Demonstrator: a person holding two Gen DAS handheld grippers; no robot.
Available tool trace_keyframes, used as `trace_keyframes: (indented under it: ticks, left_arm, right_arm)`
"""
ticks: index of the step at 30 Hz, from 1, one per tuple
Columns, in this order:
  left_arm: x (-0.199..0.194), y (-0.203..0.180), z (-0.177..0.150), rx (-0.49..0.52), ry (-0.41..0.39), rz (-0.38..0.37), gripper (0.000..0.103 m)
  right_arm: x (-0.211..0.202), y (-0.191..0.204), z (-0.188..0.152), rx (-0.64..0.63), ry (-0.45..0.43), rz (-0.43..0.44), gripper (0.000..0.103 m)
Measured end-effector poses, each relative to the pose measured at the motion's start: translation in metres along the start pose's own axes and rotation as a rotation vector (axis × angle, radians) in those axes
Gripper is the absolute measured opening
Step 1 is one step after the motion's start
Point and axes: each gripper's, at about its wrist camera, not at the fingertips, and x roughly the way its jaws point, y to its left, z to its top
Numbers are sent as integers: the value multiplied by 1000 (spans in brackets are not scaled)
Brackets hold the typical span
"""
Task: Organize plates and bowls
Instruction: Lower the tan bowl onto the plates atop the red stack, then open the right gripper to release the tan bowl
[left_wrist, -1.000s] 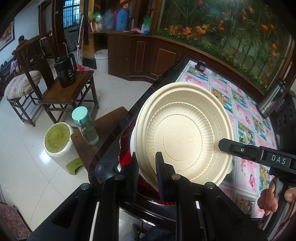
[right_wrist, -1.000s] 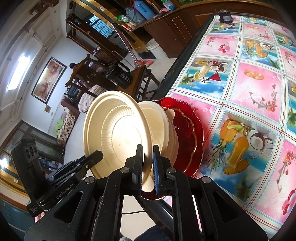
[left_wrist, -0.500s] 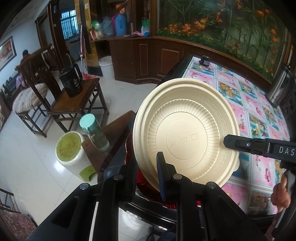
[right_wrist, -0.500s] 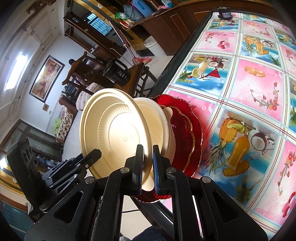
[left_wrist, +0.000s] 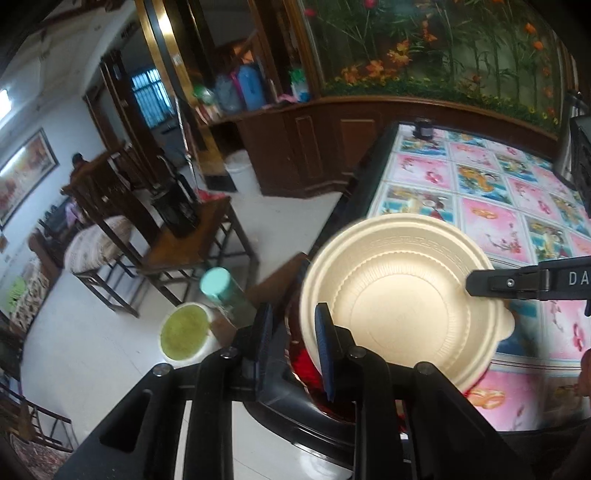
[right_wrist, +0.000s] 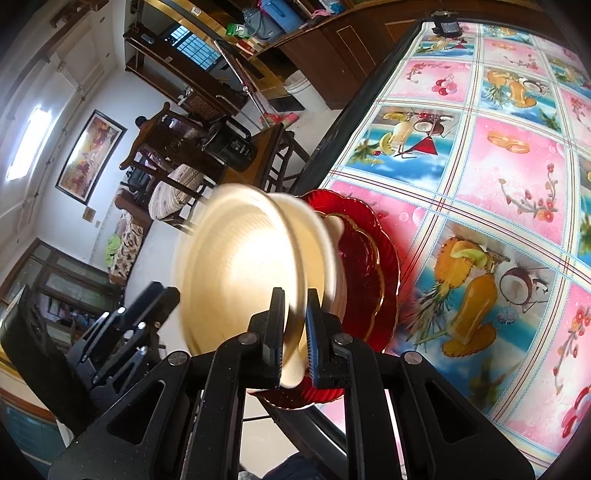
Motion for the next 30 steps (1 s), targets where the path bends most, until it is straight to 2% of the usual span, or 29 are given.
trace_keyframes:
  ticks: [12,18,19,21,23,24,26,28,30]
  left_arm:
    - [6,0,-1,4,16,-1,24]
    - [7,5,-2,-13,23,-3,29]
    - [7,5,-2,-15,22,2,29]
    - [7,6,-3,-19,22,3,30]
    - [8,5,-3,-25,23,3,33]
    - [8,5,-3,-28,21,4,38]
    - [6,7,-2,-34,11,10,47]
    - [2,8,-2,-46,-15,21,62]
    - [-4,9,-1,-58,-43,31,71]
  right_arm:
    - [2,-5,5,21,-16,-3,11]
    - [4,1,4,-11,-40,-34,13]
    - [3,5,3,-35,-53,-52,14]
    - [-1,13,2,-77,-82,-74,27]
    - [-9,19,0,-110,-125,-73,46]
    - [-13,22,-1,-124,-150,-82,49]
    - [-21,26,-3,-152,-190,-93,49]
    - [-30,28,-4,-169,-229,-76,49]
    - [-42,30,-7,-190,-280,-51,49]
